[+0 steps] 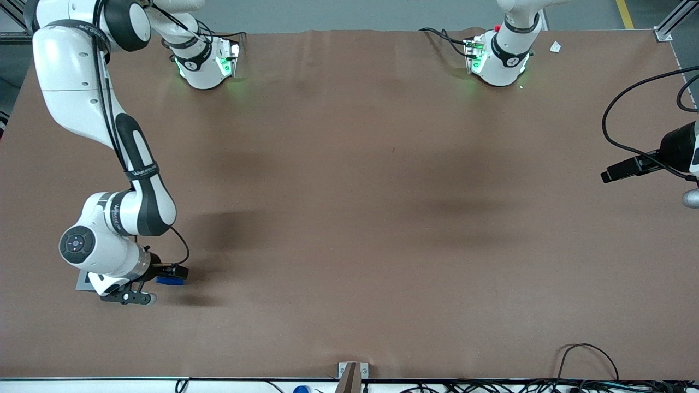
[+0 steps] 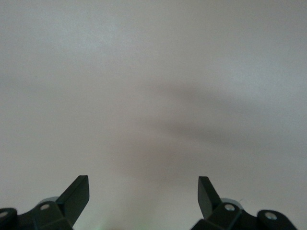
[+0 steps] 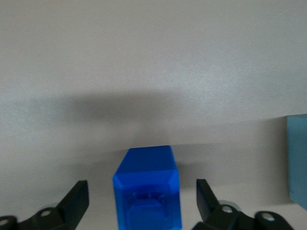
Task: Insert blue part into gray base with right arm
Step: 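Close the right gripper on the blue cube and lift it, then carry the blue cube over the gray base's opening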
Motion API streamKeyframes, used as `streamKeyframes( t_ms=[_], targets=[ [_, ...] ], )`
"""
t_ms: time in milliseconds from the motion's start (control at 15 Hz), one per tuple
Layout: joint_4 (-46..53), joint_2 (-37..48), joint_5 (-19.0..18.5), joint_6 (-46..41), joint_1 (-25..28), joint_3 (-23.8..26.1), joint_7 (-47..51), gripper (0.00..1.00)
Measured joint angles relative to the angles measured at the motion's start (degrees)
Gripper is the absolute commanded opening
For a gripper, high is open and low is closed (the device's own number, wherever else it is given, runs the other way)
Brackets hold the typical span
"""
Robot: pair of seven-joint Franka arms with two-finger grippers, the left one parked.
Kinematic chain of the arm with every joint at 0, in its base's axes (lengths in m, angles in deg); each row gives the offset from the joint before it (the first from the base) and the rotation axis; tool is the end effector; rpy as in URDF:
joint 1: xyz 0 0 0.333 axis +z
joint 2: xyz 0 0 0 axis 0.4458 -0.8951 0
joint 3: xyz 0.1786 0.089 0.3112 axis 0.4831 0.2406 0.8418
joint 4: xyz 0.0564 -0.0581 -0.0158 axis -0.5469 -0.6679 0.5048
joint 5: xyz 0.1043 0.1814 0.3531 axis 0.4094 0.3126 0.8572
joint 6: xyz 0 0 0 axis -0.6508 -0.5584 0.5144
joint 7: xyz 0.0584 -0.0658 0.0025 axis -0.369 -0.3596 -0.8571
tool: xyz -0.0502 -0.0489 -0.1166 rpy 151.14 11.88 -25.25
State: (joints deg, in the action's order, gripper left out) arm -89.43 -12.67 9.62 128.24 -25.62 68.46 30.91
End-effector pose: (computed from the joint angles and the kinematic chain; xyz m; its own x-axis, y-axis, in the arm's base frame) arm 0.7810 0.0035 0.2154 0.9955 -0.0794 0.0521 -0.0792 -0.9968 -0.0066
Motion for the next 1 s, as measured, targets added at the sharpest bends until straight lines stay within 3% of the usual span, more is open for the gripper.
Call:
streamKeyframes(
  t_ms=[67, 133, 267, 533, 1000],
  targets=[
    [0.0, 0.0, 0.0, 0.0, -0.1, 0.0, -0.1, 0.43],
    [0.0, 0.0, 0.0, 0.0, -0.1, 0.0, -0.1, 0.33],
    [0.0, 0.0, 0.1, 0.0, -0.1, 0.0, -0.1, 0.00],
    [0.7, 0.0, 0.1, -1.4, -0.3, 0.0, -0.1, 0.00],
    [14.1, 2.6, 0.1, -20.9, -4.3, -0.3, -4.8, 0.00]
  ],
)
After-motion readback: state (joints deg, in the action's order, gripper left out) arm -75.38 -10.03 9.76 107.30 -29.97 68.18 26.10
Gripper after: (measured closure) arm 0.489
